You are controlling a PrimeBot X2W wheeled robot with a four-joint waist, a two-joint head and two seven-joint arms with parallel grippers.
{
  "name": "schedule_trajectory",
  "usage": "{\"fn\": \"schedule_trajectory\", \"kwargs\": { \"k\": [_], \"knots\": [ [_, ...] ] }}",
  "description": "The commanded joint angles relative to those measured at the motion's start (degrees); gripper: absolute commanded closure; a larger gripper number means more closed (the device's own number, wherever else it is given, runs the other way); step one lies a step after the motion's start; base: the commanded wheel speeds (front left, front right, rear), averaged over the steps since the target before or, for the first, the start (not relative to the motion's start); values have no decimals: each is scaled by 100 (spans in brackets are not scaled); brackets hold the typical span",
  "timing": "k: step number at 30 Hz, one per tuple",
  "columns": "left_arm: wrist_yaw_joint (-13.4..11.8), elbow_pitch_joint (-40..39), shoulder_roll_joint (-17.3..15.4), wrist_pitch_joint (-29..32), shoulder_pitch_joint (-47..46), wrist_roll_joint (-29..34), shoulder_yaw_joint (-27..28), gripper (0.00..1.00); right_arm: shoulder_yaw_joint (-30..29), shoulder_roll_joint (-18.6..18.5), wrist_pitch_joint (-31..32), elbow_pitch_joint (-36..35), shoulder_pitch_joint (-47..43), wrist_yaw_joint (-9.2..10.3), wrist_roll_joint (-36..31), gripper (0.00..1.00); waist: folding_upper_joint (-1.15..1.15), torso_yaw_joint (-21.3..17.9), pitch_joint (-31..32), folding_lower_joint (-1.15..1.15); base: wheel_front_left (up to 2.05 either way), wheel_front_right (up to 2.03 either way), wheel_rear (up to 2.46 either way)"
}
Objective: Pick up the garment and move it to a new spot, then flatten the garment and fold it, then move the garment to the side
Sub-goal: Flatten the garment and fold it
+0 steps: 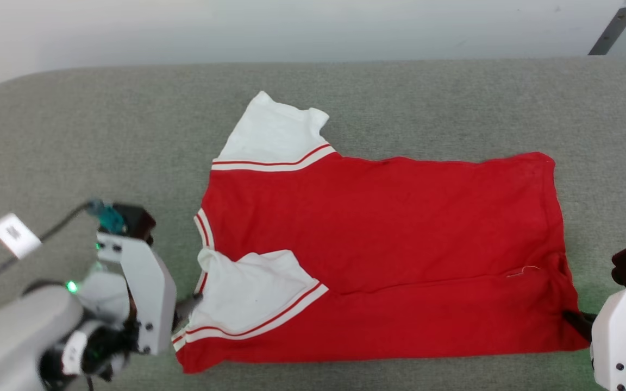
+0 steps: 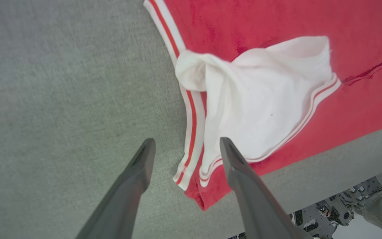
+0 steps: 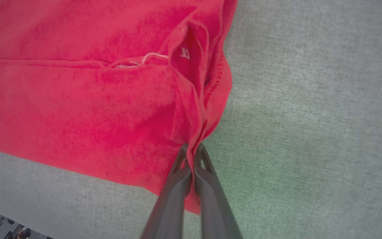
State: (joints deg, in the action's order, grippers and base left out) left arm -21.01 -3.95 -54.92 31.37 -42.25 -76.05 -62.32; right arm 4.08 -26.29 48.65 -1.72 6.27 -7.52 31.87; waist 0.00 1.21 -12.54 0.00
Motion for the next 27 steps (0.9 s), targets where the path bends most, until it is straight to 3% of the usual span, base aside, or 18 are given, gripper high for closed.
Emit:
{"fn": "schedule_trajectory", "kwargs": {
  "k": [1,6,12,16,21,27],
  "knots": [
    [-119,-96,-78,68,-116,36,63,0,21,17,-22,-17,68,6,48,0,0,-44,-19,0,0,0,0],
    [-268,-328,-172,265,-587,109,275,0,-13,87,-188,-120,202,6,5,0,0,-227,-77,0,0,0,0],
    [178,63,47,86,-1257,374,513,0,-123,293,-805,-453,383,6,-196,0,0,-533,-232,0,0,0,0],
    [569,568,296,-187,-1619,508,667,0,-292,580,-1730,-669,501,6,-466,0,0,-786,-412,0,0,0,0],
    [1032,1276,509,-494,-2008,736,752,0,-255,881,-3361,-840,683,6,-1041,0,0,-1110,-656,0,0,0,0],
    [1533,2144,694,-672,-2415,967,742,0,-110,1285,-5014,-637,783,6,-1559,0,0,-1456,-972,0,0,0,0]
  ]
}}
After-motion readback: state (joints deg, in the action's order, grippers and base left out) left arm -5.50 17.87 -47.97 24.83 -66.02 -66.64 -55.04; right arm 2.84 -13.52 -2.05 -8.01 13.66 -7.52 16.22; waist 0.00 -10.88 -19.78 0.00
